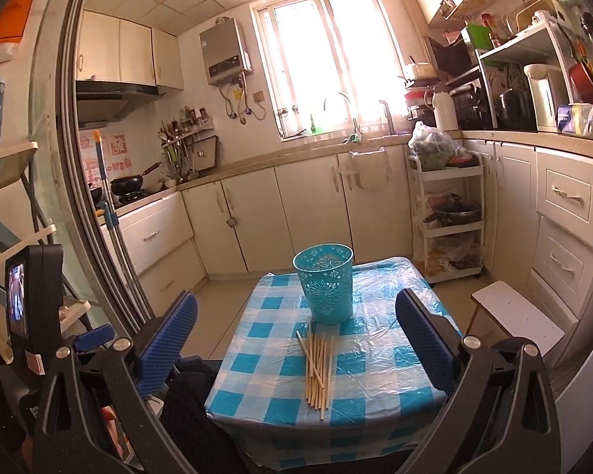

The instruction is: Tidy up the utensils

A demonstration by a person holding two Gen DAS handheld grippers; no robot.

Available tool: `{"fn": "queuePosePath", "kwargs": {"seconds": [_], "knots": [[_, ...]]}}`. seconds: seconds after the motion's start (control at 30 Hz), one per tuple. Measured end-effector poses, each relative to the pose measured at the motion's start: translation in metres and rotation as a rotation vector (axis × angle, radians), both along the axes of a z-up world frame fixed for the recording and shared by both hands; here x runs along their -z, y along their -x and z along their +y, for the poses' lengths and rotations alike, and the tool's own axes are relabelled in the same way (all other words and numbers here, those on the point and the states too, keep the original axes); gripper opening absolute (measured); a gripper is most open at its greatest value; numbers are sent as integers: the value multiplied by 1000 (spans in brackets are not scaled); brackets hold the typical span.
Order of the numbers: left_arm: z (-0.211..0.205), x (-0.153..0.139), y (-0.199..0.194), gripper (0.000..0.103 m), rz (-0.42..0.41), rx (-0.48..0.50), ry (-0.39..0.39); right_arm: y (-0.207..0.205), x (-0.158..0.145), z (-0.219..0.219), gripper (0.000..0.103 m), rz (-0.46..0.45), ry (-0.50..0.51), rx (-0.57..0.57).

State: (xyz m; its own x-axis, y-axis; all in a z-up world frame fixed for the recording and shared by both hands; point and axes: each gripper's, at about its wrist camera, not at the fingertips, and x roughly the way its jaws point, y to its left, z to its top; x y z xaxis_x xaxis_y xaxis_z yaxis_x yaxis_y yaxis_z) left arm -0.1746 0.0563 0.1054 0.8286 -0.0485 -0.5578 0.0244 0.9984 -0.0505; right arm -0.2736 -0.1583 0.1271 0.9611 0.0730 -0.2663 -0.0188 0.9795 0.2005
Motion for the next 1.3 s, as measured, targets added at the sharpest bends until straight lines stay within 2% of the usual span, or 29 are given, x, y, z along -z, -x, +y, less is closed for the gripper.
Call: {"fn": "queuePosePath", "kwargs": {"seconds": [0.2, 0.5, 1.3], "knots": [[8, -15, 24, 95, -62, -4, 6, 21, -3, 10, 96, -56, 34, -22], [7, -26, 42, 95, -100, -3, 10, 36, -7, 14, 96, -92, 46, -22], [3, -37, 54, 95, -129, -6, 1, 44, -18, 21, 96, -101, 65, -41]]}}
